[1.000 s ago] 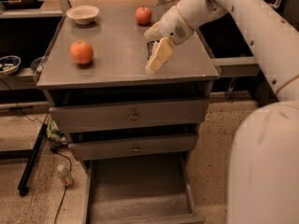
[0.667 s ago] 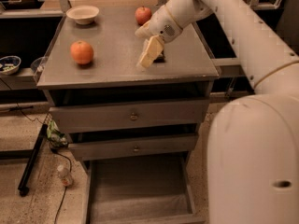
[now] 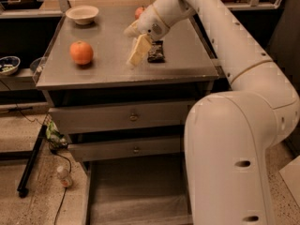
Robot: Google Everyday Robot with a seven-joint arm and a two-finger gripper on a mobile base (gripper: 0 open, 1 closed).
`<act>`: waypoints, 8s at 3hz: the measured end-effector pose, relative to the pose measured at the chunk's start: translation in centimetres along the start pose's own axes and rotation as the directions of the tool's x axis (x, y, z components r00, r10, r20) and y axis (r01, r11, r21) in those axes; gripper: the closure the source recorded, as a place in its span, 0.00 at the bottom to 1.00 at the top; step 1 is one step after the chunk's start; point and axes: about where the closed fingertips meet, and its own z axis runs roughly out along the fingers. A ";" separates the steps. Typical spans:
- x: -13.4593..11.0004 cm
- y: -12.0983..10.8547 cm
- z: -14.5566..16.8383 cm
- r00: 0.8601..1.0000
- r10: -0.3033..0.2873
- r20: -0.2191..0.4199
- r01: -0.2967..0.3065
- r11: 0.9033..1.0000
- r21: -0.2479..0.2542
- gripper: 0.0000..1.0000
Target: Place orange into bottom drawer
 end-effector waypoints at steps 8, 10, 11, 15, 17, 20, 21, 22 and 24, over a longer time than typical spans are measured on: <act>-7.3 -4.9 13.9 0.953 -0.009 0.303 0.054 0.989 -0.140 0.00; -7.3 -4.9 13.9 0.953 -0.009 0.303 0.054 0.989 -0.140 0.17; -7.3 -4.9 13.9 0.953 -0.009 0.303 0.054 0.989 -0.140 0.41; -7.4 -5.0 13.9 0.952 -0.008 0.304 0.053 0.989 -0.137 1.00; -9.2 -4.8 10.5 0.948 -0.041 0.316 0.071 0.994 -0.085 1.00; -9.0 -1.9 1.3 0.947 -0.040 0.318 0.032 0.999 0.030 1.00; -8.5 0.4 -3.0 0.935 -0.056 0.349 0.014 0.993 0.121 1.00; -7.6 3.5 -6.7 0.925 -0.067 0.373 -0.014 0.978 0.210 1.00; -4.8 4.7 -4.7 0.935 -0.007 0.354 -0.059 0.983 0.175 1.00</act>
Offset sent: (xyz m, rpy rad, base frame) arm 0.0218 0.0285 -0.0092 0.1352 0.0390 0.0111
